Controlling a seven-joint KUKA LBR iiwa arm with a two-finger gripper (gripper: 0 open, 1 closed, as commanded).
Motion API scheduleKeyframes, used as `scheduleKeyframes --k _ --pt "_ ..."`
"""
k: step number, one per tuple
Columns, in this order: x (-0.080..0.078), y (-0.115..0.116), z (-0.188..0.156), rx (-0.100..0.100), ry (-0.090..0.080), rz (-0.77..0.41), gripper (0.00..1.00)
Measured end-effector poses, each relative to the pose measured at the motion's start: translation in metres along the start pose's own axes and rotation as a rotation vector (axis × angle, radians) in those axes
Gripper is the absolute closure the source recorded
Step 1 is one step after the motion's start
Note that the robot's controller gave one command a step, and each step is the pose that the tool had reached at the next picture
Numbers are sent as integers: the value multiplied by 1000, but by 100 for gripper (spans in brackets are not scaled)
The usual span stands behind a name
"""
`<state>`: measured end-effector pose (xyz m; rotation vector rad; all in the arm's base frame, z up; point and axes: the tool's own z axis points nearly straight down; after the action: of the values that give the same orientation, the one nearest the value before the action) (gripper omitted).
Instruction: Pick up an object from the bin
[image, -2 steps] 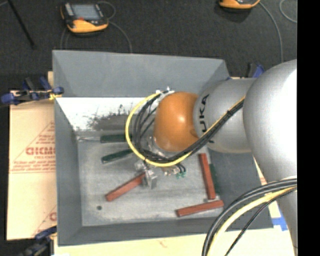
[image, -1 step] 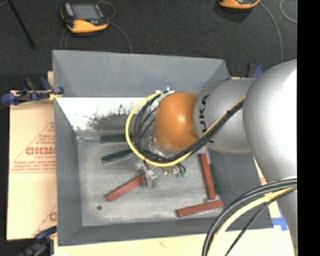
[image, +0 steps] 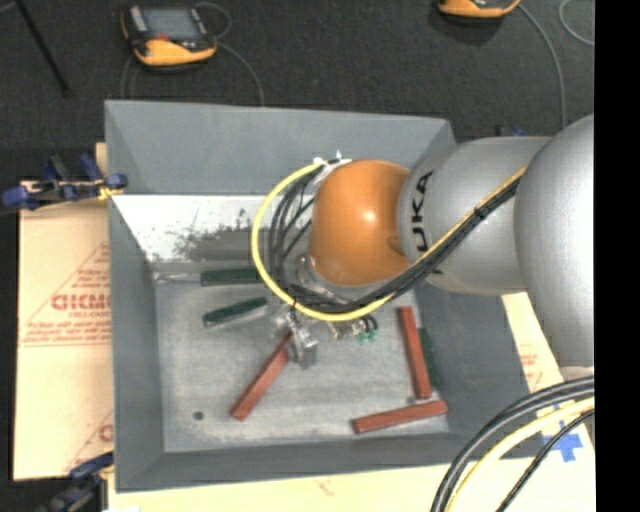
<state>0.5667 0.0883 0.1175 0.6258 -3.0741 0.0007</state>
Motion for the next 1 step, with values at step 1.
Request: scheduleKeyframes --k 1 --pt "15 -2 -16 6 -19 -152 100"
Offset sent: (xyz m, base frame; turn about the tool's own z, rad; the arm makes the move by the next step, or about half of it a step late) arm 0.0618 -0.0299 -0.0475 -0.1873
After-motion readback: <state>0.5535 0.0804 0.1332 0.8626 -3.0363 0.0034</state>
